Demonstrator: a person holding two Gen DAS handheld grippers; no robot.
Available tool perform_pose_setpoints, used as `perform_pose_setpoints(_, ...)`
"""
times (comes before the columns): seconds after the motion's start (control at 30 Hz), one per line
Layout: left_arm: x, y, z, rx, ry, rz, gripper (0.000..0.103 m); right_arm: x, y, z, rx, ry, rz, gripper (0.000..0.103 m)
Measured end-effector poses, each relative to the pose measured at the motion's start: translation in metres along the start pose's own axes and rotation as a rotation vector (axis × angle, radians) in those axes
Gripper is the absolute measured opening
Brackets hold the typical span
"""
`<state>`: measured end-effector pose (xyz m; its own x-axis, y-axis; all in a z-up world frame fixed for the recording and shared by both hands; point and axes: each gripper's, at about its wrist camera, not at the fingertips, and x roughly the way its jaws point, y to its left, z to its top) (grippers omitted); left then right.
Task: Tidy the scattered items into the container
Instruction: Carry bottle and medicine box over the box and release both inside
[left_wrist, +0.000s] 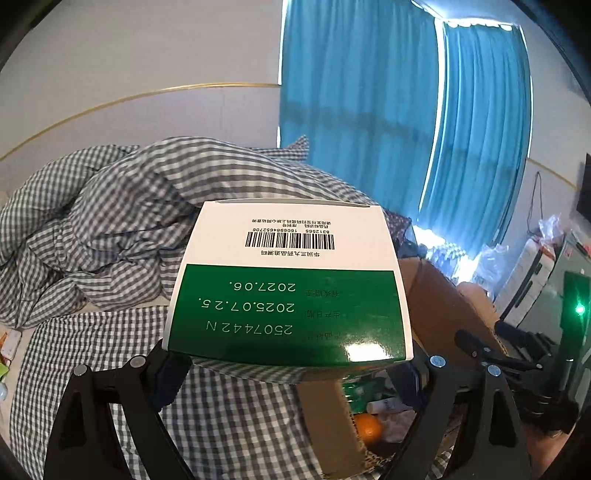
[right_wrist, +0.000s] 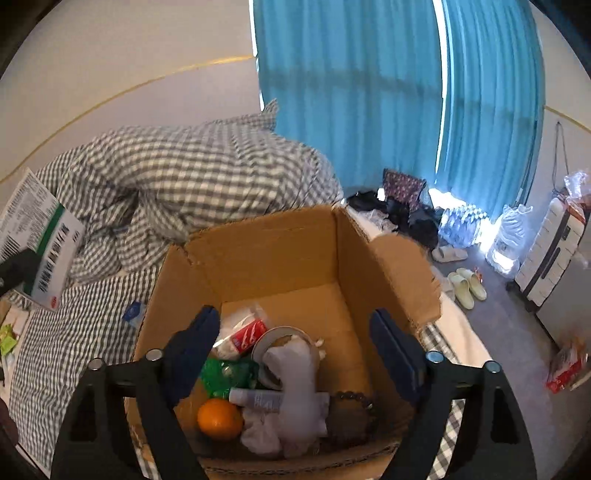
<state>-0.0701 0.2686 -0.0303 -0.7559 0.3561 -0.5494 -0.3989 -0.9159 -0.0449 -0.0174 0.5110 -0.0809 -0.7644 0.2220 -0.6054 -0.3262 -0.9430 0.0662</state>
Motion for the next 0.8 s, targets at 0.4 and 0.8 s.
perform_pose_setpoints(0.4, 0.028, -0.054, -0.003, 0.052, 0.026, -0.053, 0.093, -0.015, -0.041, 0.001, 0.049, -0.015, -0.046, 0.088)
perform_pose_setpoints(0.8, 0.052, -0.085, -0.003, 0.051, 0.066, -0.100, 0.103, -0.034, -0.063, 0.000, 0.062, -0.042, -0.076, 0.092)
